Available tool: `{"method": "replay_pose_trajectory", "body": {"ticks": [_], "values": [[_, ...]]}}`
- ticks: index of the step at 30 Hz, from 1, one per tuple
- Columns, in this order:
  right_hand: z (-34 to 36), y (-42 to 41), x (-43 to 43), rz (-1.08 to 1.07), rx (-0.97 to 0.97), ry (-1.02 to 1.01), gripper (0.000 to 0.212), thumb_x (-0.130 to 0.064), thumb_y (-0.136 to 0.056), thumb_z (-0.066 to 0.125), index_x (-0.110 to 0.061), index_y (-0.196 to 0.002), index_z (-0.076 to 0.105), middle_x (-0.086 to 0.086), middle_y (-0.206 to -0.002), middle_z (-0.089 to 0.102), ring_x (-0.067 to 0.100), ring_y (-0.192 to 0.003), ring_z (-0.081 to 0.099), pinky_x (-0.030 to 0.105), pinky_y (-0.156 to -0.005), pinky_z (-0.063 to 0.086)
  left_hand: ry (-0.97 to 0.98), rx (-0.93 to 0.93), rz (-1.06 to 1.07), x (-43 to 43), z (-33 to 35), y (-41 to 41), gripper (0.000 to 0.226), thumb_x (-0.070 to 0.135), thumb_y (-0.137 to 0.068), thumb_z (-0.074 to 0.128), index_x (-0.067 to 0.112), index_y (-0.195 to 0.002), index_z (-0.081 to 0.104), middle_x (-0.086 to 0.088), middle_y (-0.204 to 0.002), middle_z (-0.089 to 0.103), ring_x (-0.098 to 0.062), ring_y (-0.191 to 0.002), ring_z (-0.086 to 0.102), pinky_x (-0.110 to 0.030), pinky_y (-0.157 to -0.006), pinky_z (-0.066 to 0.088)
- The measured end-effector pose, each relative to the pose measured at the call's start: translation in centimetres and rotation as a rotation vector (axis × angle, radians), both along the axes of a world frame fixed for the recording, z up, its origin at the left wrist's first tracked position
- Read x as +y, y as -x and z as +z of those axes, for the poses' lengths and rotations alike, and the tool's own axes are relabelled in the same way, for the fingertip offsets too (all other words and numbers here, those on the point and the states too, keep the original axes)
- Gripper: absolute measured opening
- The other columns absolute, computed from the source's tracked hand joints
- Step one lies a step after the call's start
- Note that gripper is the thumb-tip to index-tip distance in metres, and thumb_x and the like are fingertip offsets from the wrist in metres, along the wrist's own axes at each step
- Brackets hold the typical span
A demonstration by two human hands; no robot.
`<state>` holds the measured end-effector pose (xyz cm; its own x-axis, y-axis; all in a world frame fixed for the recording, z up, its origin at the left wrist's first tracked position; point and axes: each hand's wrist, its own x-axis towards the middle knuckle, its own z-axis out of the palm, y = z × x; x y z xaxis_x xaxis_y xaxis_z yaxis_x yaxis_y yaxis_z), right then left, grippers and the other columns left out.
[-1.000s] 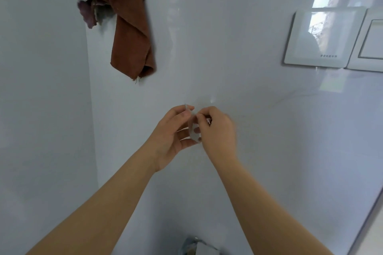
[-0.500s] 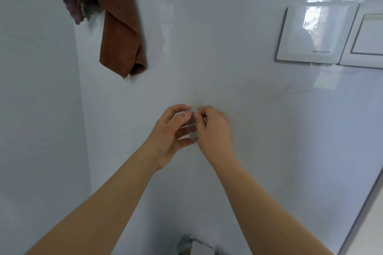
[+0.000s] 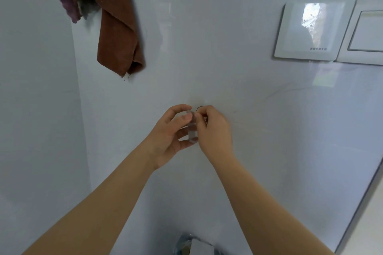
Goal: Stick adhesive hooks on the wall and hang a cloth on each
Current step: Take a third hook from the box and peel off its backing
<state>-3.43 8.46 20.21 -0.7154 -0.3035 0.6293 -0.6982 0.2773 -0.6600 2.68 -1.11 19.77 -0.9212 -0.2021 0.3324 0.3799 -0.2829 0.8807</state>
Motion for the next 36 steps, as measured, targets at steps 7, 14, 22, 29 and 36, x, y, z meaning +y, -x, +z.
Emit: {"method": "replay_pose_trajectory", "body": {"ticks": [7,14,22,29,36], "values": [[0.4,-0.3,0.2,0.108,-0.289,0.239,0.021,-0.021,-0.094,0.047,-0.013,-0.086,0.064,-0.007,-0.07,0.058,0.01,-0.068,0.053,0.024,-0.063,0.043,0.685,0.006,0.705,0.1,-0.6,-0.1,0.06,0.019,-0.074,0.076,0.026,-0.123,0.042,0.014,-0.104,0.055,0.0,-0.088,0.055,-0.021,-0.076,0.051],[0.5,-0.9,0.1,0.206,-0.413,0.257,0.017,-0.018,-0.09,0.055,-0.017,-0.077,0.065,-0.007,-0.068,0.064,0.004,-0.063,0.059,0.018,-0.059,0.049,0.834,0.009,0.682,0.8,-0.4,-0.3,0.071,0.017,-0.071,0.077,0.02,-0.132,0.04,0.014,-0.108,0.05,0.001,-0.089,0.05,-0.001,-0.067,0.041],[0.4,-0.4,0.3,0.116,-0.491,0.317,0.02,-0.017,-0.093,0.052,-0.012,-0.077,0.063,0.002,-0.073,0.062,0.014,-0.066,0.057,0.023,-0.053,0.045,0.852,0.032,0.56,0.2,-0.9,-0.4,0.087,0.02,-0.066,0.082,0.021,-0.139,0.034,0.021,-0.114,0.043,0.014,-0.097,0.045,0.007,-0.075,0.034],[0.6,-0.3,0.1,0.149,-0.487,0.329,0.02,-0.018,-0.092,0.052,-0.016,-0.075,0.063,0.003,-0.076,0.064,0.015,-0.068,0.058,0.025,-0.057,0.046,0.924,0.044,0.629,0.1,-0.9,0.2,0.076,0.018,-0.067,0.081,0.02,-0.133,0.042,0.029,-0.102,0.047,0.014,-0.095,0.049,0.003,-0.078,0.036],[0.5,-0.5,0.2,0.214,-0.425,0.37,0.025,-0.016,-0.096,0.045,-0.019,-0.077,0.062,-0.008,-0.067,0.059,0.006,-0.062,0.055,0.021,-0.057,0.046,0.53,-0.068,0.314,-0.2,-0.5,0.4,0.066,0.003,-0.072,0.075,0.028,-0.124,0.041,0.012,-0.099,0.065,-0.006,-0.095,0.059,-0.018,-0.079,0.045]]}}
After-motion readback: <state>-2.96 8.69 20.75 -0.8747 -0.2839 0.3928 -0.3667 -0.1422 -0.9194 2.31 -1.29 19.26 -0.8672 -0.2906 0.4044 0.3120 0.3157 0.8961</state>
